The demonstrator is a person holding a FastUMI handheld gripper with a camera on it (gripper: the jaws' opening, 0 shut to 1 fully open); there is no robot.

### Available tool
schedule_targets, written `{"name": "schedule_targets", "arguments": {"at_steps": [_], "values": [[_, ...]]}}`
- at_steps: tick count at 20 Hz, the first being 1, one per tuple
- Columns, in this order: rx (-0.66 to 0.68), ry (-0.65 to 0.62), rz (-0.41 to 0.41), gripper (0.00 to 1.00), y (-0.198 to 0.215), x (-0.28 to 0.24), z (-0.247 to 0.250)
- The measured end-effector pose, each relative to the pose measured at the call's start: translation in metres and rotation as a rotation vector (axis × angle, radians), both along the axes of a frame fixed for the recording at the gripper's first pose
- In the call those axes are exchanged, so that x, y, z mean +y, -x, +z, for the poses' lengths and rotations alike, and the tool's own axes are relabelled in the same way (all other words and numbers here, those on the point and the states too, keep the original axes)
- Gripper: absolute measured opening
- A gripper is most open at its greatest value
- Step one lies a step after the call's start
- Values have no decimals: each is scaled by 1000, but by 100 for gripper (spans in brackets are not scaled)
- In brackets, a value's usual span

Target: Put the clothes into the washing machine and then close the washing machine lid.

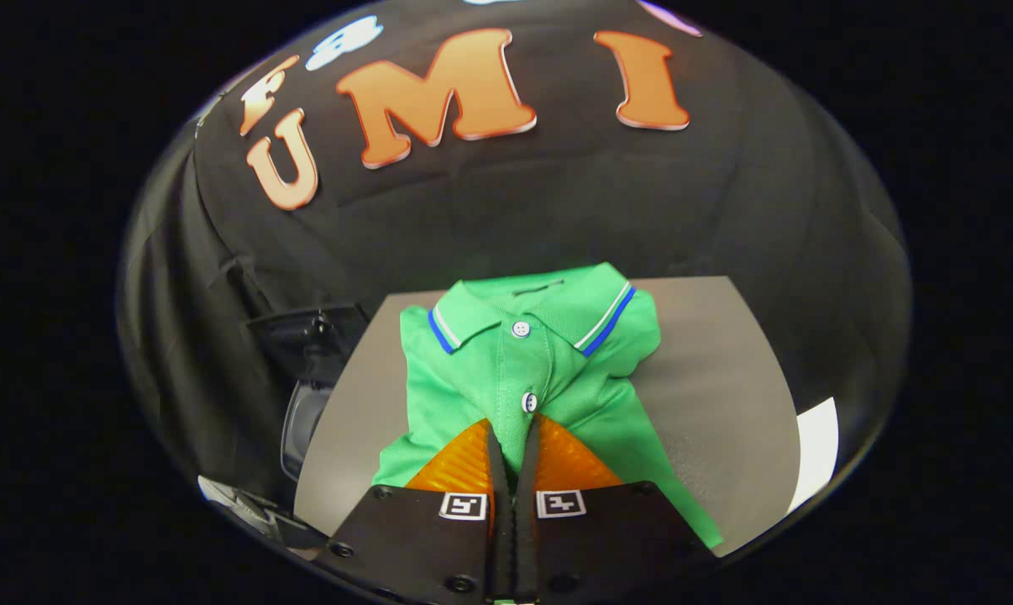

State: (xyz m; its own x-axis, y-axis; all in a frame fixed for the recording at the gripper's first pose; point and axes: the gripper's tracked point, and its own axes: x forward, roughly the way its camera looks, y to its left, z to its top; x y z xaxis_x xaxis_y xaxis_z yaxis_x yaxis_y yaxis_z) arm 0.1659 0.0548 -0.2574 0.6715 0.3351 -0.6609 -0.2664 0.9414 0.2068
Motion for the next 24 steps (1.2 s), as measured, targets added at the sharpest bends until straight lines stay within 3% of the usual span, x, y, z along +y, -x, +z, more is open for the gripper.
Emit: {"name": "schedule_targets", "arguments": {"at_steps": [4, 8, 15, 19, 24], "values": [[-364, -91, -44, 8, 1, 0, 19], [-548, -155, -70, 8, 13, -8, 49], [-710, -153, -68, 7, 61, 23, 129], [-769, -178, -56, 7, 79, 72, 171], [-785, -207, 28, 7, 100, 152, 197]]}}
